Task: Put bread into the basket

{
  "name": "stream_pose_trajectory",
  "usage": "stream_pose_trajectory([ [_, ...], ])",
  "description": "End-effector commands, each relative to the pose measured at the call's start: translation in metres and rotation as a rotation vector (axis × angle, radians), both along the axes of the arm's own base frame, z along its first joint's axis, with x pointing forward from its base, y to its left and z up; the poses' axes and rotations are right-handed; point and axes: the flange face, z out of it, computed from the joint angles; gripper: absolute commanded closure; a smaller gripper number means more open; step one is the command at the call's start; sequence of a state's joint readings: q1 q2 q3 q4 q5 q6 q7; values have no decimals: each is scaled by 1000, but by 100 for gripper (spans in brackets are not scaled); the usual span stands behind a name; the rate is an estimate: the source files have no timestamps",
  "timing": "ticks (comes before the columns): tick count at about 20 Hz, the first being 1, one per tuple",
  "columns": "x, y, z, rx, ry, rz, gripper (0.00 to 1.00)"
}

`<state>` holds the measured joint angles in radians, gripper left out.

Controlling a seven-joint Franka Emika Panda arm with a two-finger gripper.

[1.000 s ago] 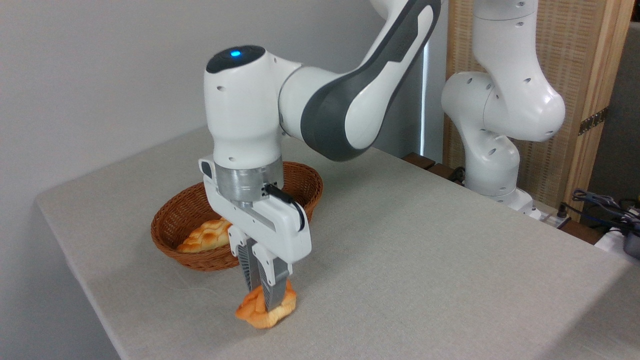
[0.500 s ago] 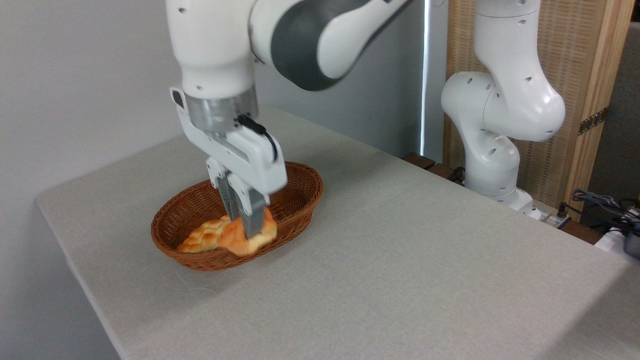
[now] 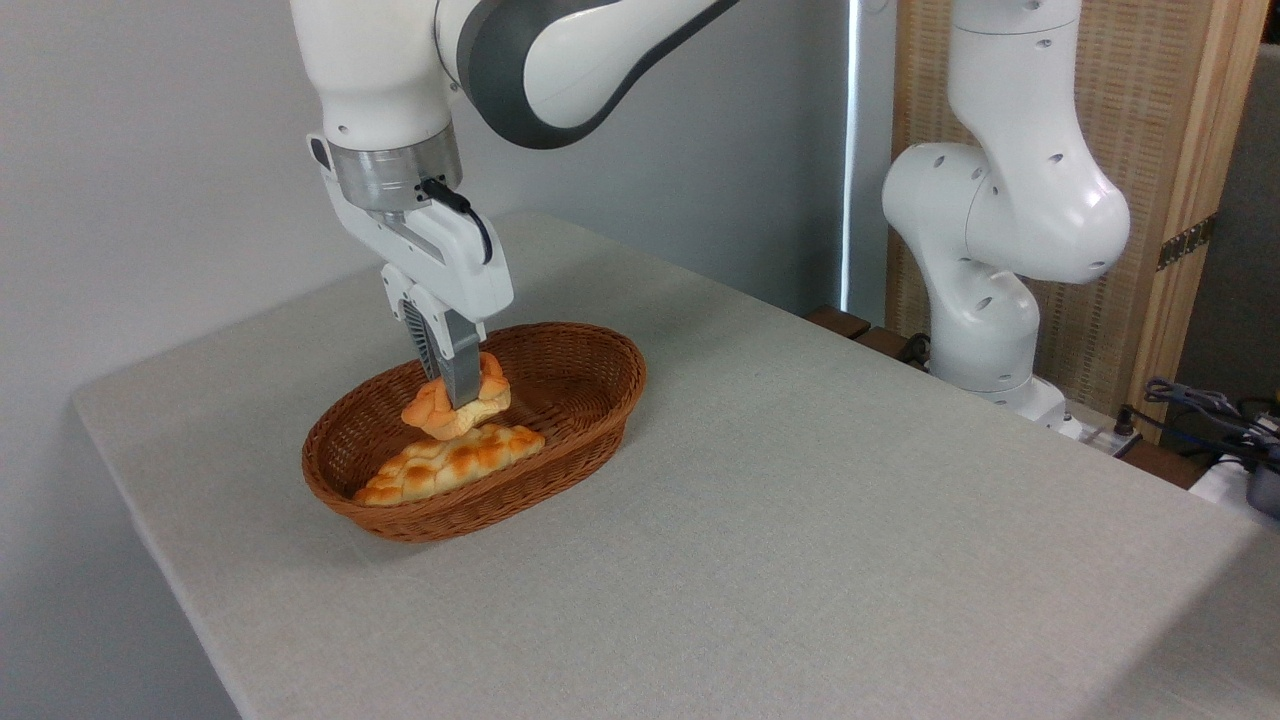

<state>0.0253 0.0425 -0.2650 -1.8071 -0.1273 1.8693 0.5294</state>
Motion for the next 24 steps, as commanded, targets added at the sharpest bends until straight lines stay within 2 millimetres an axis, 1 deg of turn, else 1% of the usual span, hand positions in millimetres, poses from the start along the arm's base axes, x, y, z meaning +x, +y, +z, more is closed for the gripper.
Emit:
stream_pose_trajectory([
  [1, -3, -2, 2, -3, 11, 6, 0],
  [6, -3, 4, 8, 6, 0, 11, 0],
  [16, -3, 6, 10, 8, -6, 11, 0],
  [18, -4, 10, 15, 11, -14, 18, 0],
  [19, -6, 17, 27, 11, -35, 27, 0],
  [21, -7, 47, 42, 13, -56, 73, 0],
  [22, -9, 56, 47, 17, -54, 82, 0],
  [23, -10, 61, 48, 19, -51, 86, 0],
  [24, -9, 74, 51, 48, -53, 79, 0],
])
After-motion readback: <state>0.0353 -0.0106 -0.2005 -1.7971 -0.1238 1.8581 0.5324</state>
